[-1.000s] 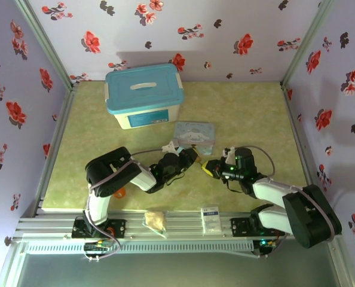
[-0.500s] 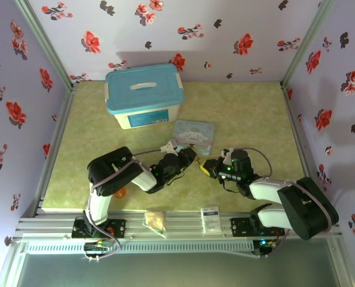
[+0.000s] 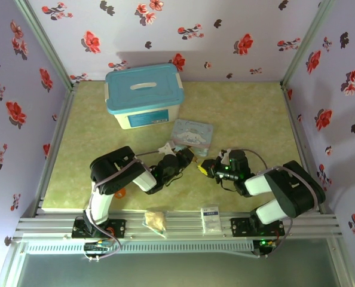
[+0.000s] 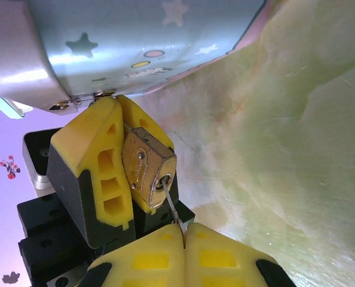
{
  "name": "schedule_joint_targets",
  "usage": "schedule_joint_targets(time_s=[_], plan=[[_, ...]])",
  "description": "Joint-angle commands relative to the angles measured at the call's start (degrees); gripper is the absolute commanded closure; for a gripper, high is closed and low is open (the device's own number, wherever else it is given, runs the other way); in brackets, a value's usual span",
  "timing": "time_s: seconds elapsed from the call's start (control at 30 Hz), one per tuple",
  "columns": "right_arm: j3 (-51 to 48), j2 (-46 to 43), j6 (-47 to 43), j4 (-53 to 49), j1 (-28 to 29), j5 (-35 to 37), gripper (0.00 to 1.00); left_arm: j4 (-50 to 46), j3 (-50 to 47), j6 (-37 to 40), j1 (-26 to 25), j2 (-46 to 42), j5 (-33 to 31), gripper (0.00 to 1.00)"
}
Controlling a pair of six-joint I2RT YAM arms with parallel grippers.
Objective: Unlock the padlock with the key
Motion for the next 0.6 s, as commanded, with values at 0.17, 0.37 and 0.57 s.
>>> schedule_joint_targets(time_s=[0.17, 0.37, 0.57], plan=[[4.1, 0.0, -5.1, 9.3, 0.2, 3.7, 1.00, 6.9, 0.3, -0.9, -4.0, -0.7, 13.6, 1.00], [3.3, 0.3, -10.2, 8.5, -0.1, 5.0, 1.00, 7.2, -0.2, -3.9, -3.8, -2.8, 14.9, 1.00], [3.7, 2.9, -10.7, 13.0, -0.6, 3.6, 1.00, 7.5, 0.8, -5.1, -3.7, -4.6, 16.3, 1.00]])
